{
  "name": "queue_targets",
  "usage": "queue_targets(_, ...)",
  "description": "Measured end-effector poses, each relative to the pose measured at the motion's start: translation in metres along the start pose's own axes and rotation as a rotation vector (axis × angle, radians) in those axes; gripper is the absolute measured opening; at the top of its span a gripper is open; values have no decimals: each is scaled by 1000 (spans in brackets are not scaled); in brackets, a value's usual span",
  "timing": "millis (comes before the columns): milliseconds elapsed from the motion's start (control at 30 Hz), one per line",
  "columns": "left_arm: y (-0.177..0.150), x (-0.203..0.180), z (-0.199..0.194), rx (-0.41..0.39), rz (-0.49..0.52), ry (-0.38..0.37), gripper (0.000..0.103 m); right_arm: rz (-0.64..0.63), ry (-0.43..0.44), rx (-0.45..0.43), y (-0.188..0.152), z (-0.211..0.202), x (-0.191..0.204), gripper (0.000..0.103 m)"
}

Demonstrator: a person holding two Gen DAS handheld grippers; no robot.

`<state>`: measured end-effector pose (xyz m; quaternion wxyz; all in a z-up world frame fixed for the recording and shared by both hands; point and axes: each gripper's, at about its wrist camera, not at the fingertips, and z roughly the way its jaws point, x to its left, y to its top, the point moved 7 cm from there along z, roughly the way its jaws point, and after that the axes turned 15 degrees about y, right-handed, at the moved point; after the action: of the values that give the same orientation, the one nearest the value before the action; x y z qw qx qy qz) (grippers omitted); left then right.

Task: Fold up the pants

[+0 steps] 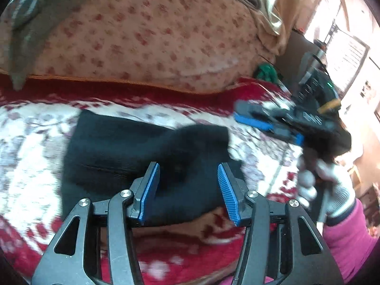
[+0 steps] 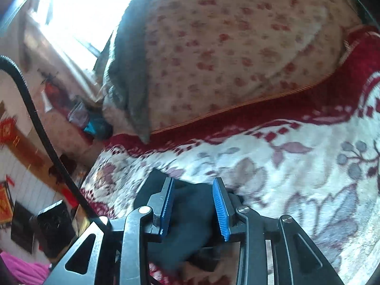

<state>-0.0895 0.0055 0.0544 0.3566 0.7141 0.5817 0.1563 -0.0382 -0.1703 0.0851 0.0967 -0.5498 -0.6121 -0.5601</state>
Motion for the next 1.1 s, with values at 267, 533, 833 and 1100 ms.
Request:
queue_targets(267,27,52,30,-3,-5,117,51,-84,-189,91,-21,22,-3,51)
queue_targets(533,40,70,89,46,125,297,51,79,-47,93,-30,52,-46,33)
queue_targets(833,45,99,120,72,59,424,51,-169,-193,110,-2,58,-33,22)
queue_targets(1100,37,98,114,24,35,421,51,-102,-304,123,-31,39,-61,22)
